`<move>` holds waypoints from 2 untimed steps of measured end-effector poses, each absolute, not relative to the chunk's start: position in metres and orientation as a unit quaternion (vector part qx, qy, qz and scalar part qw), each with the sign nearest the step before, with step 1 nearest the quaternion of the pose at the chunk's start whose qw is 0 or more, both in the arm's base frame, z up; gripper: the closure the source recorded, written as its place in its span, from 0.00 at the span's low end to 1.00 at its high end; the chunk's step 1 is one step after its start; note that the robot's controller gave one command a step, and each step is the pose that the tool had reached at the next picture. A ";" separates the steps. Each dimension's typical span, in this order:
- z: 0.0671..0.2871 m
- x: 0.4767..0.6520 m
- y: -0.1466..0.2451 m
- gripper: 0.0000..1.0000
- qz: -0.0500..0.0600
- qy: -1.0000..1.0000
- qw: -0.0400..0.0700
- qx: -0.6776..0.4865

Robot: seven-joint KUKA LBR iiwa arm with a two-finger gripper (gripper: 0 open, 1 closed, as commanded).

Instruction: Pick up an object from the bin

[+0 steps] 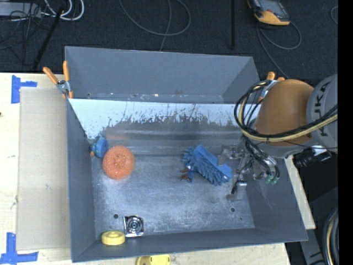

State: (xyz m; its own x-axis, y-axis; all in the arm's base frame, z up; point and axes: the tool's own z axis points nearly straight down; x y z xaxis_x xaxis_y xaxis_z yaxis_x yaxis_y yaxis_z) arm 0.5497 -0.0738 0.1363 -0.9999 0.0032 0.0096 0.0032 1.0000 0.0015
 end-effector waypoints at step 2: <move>0.112 0.586 -0.058 0.00 0.001 -1.000 -0.004 -0.022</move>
Offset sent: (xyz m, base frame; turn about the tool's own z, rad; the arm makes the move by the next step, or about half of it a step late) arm 0.0588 0.0322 -0.0524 0.0678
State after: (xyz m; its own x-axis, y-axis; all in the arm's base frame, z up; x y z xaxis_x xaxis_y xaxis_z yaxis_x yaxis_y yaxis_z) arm 0.5858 -0.0578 0.1120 -0.9990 0.0440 -0.0083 0.0440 0.9990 -0.0009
